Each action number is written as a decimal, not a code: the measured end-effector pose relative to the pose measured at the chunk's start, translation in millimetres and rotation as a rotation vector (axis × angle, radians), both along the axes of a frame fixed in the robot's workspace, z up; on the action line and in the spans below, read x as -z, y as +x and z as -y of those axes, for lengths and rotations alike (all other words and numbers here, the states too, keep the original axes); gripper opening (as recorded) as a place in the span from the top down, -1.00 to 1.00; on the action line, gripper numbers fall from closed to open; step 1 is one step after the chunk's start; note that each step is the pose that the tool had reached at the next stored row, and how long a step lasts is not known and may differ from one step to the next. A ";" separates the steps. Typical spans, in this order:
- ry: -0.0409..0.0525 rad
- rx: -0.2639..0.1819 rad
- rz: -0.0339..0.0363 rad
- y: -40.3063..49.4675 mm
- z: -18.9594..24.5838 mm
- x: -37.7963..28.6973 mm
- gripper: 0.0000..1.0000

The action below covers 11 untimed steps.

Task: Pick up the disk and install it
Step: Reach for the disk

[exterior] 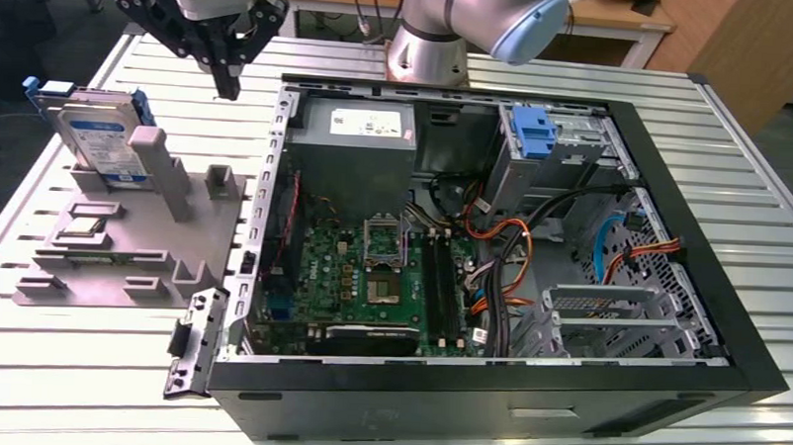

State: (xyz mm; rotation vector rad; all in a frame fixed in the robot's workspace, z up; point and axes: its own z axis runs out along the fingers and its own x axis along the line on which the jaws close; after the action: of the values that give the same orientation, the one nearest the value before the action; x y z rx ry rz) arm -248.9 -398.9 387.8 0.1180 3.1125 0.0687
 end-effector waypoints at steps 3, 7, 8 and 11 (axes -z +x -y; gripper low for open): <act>0.0000 0.000 0.0000 -2.0 0.0 0.0 0.80; 0.0000 0.000 0.0000 -4.8 0.0 0.0 0.80; 0.0000 0.000 0.0000 -5.5 0.0 0.0 0.80; 0.0000 0.000 0.0000 -7.6 0.0 0.0 0.80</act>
State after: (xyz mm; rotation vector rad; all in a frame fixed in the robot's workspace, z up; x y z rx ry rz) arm -256.6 -398.9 387.8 0.1180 3.1125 0.0687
